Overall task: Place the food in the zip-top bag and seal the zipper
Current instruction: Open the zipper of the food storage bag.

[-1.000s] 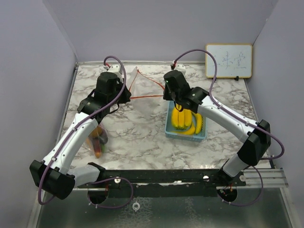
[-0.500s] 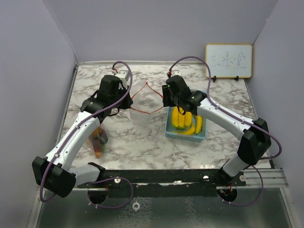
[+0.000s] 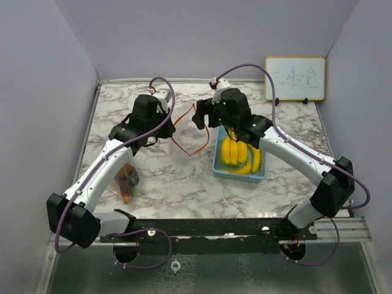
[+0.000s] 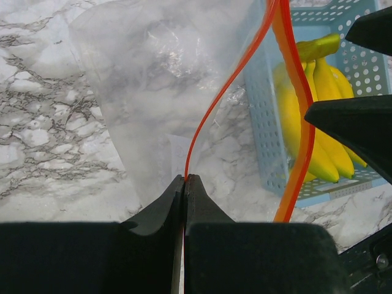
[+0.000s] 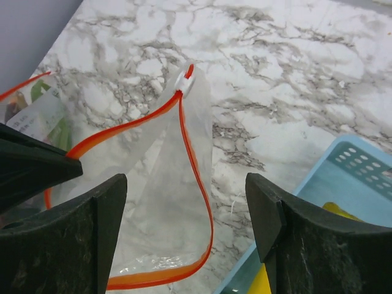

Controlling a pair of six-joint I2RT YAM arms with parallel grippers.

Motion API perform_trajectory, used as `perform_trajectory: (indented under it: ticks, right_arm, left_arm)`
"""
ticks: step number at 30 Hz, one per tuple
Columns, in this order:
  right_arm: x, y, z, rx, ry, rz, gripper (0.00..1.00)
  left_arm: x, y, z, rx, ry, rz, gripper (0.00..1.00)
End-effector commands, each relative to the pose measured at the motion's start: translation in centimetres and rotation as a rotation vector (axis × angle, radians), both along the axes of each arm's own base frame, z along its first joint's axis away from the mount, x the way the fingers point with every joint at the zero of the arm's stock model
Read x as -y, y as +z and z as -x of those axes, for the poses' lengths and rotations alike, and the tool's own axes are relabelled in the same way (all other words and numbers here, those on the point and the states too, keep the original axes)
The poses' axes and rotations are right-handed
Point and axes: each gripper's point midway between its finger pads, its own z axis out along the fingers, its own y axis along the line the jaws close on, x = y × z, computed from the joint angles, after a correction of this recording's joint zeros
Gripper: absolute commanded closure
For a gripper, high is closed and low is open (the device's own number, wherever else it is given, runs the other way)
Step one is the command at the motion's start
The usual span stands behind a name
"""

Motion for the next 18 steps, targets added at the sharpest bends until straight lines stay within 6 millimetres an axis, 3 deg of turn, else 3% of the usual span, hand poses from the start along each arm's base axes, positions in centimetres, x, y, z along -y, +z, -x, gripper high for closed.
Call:
perform_trajectory:
  ticks: [1,4,7,9,11,15,18]
  right_arm:
    - [2.2,3.3,-1.5,0.1,-0.106,0.033,0.21]
    - [6.9,2.6,-2.5,0.093,-0.305,0.112,0.1]
    - [12.2,0.8,-3.5,0.022,-0.427,0.155,0.09]
    - [14.4,-0.6,-3.9,-0.003,-0.437,0.206,0.09]
    - [14.6,-1.9,-3.8,0.001,-0.372,0.28,0.11]
    - [12.7,-5.5,-3.1,-0.005,-0.107,0.356,0.14]
    - [12.3,-7.6,-2.2,0.015,0.026,0.35,0.17]
  left_arm:
    - [1.2,1.6,-0.5,0.041,-0.032,0.043,1.0]
    - [1.5,1.5,-0.6,0.042,-0.037,0.051,1.0]
    - [1.7,1.6,-0.7,0.044,-0.041,0.059,1.0]
    - [1.8,1.7,-0.9,0.048,-0.046,0.058,1.0]
    - [2.0,1.7,-1.0,0.045,-0.049,0.056,1.0]
    - [2.3,1.7,-1.2,0.041,-0.056,0.063,1.0]
    - [2.4,1.8,-1.3,0.04,-0.056,0.067,1.0]
